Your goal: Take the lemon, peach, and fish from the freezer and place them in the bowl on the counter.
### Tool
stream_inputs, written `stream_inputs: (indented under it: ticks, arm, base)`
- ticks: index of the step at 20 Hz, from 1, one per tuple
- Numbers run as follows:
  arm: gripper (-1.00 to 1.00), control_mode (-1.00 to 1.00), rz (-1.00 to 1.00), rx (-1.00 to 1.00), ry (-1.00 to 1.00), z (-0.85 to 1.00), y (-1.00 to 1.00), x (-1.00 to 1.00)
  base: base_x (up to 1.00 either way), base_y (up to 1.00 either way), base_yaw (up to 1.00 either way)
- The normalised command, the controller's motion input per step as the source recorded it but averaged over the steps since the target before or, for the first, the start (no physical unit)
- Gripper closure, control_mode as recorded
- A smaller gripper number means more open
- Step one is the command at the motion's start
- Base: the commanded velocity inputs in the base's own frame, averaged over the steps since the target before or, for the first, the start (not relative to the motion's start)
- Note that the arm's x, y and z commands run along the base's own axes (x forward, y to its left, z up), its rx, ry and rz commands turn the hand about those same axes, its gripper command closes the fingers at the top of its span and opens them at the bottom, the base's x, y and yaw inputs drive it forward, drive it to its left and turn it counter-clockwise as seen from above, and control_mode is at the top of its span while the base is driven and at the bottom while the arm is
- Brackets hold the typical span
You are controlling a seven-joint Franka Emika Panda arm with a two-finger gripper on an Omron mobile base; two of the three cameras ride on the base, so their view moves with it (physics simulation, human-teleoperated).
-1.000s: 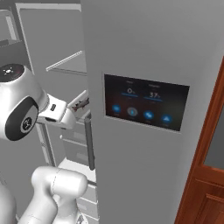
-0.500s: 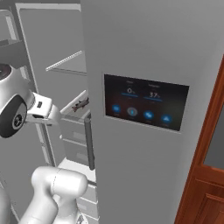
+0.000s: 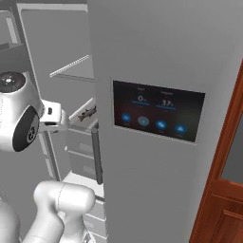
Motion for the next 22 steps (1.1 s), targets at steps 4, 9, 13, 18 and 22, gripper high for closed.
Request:
stream_inputs:
  ticks: [4,9,13,18,22]
  arm:
    - [-1.00,-1.00,0.06,-0.02,-0.22,-0.01,0.02,0.19]
    - [-1.00,-1.00,0.00,0.00,-0.16,0.00,0.02,0.27]
    - [-1.00,-1.00,0.00,0.00,-0.01,0.00,0.02,0.35]
    - [-1.00,-1.00,0.00,0.00,0.01,-0.07,0.00,0.45]
    - [-1.00,-1.00,0.00,0.00,0.00,-0.15,0.01,0.45]
  base:
    - [0.00,0.00,0.00]
    - [0.00,0.00,0.00]
    - [0.00,0.00,0.00]
    - [0.00,0.00,0.00]
    - [0.00,0.00,0.00]
